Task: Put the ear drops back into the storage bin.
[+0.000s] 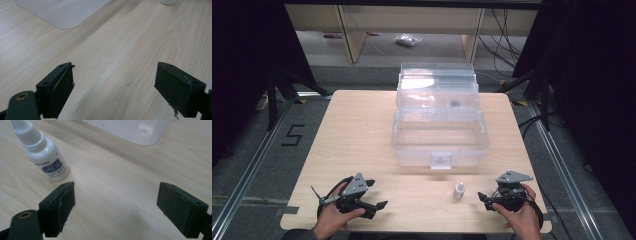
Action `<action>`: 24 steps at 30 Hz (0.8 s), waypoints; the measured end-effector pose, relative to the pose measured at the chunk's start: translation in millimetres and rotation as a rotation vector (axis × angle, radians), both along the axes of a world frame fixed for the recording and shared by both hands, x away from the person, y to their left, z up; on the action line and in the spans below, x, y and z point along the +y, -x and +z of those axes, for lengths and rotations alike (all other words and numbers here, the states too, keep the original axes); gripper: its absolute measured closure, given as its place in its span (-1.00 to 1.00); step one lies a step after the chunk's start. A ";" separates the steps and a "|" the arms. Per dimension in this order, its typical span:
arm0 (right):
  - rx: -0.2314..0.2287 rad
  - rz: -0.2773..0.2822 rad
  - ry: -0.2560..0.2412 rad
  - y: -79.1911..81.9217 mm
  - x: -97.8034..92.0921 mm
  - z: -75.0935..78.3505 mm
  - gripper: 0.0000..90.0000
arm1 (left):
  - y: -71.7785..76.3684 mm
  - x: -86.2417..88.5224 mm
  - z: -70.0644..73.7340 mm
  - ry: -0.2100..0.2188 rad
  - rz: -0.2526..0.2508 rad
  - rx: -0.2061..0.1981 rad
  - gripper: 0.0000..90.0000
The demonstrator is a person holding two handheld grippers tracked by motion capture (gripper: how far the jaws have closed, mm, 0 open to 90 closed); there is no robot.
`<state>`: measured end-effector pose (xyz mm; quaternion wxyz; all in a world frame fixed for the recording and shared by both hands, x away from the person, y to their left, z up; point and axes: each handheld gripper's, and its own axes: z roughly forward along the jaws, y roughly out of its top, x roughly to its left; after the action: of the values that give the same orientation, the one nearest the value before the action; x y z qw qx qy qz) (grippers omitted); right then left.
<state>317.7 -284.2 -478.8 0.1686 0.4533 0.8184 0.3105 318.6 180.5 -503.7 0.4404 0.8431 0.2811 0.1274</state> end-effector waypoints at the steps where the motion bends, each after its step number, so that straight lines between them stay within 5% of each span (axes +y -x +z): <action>1: 0.001 0.002 0.002 0.0 0.0 0.0 -0.64 | 0.0 -0.2 -0.1 0.002 0.001 0.000 -0.67; 8: 0.037 -0.012 -0.023 2.0 5.0 0.6 -0.63 | 0.1 -0.7 -0.2 0.010 0.004 0.008 -0.67; 10: 0.017 0.036 0.002 -0.8 3.2 -0.7 -0.63 | 0.1 -0.7 -0.3 0.010 0.004 0.007 -0.67; 14: 0.053 0.002 -0.015 2.6 7.6 1.1 -0.62 | 0.1 -0.6 -0.2 0.011 0.004 0.008 -0.67; 24: 0.012 0.032 0.006 1.4 5.6 2.6 -0.59 | 0.1 -0.7 -0.3 0.011 0.003 0.008 -0.67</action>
<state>316.3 -278.6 -476.2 0.1597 0.4414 0.8275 0.3080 318.5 179.8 -503.9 0.4435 0.8408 0.2849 0.1232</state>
